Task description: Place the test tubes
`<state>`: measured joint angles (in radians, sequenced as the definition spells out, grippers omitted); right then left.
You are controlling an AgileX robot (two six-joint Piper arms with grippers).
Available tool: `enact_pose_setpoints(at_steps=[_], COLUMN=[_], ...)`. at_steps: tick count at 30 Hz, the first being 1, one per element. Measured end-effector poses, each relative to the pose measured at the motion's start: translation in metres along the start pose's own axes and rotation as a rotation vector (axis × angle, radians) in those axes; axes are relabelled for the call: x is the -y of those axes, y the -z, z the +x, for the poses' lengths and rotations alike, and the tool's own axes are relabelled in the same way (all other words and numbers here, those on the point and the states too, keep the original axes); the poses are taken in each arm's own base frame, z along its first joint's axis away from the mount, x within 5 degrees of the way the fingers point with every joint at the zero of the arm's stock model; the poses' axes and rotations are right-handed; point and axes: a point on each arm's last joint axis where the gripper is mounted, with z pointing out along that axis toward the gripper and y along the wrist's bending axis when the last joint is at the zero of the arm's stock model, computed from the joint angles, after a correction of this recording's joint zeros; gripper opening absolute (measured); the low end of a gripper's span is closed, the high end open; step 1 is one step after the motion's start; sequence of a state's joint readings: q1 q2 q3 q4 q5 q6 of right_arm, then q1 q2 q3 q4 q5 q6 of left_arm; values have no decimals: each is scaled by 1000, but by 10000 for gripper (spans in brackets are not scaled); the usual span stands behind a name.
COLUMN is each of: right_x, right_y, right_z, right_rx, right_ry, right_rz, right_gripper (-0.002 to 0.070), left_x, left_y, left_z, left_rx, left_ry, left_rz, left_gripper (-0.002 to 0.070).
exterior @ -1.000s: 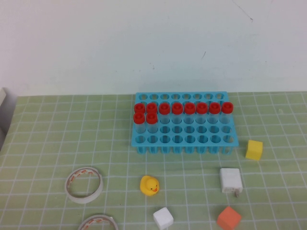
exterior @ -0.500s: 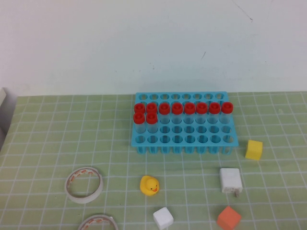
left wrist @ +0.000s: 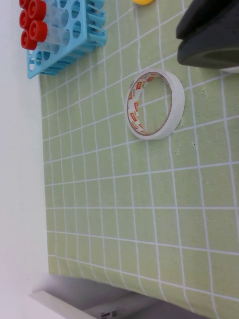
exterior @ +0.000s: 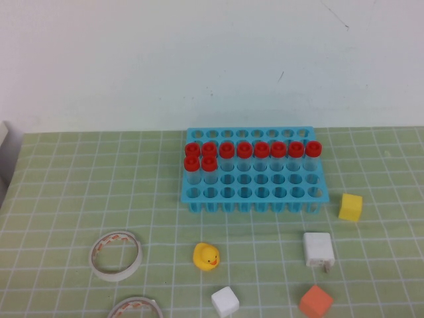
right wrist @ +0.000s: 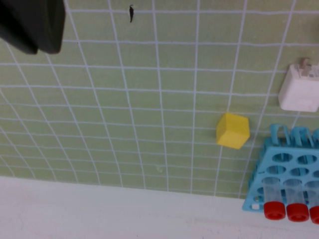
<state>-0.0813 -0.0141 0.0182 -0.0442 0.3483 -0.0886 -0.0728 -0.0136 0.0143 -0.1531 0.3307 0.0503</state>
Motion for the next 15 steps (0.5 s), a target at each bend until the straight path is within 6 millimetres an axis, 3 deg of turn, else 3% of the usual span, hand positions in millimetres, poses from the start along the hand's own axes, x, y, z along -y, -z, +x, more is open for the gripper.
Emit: enact_pose_setpoints(at_steps=[15], right_x=[0], right_y=[0], right_z=[0], right_rx=[0], right_ry=[-23], right_rz=[0], right_gripper=[-1], left_x=[0], left_y=[0], left_z=[0], left_rx=[0], left_ry=[0], left_rz=[0], left_gripper=[-1])
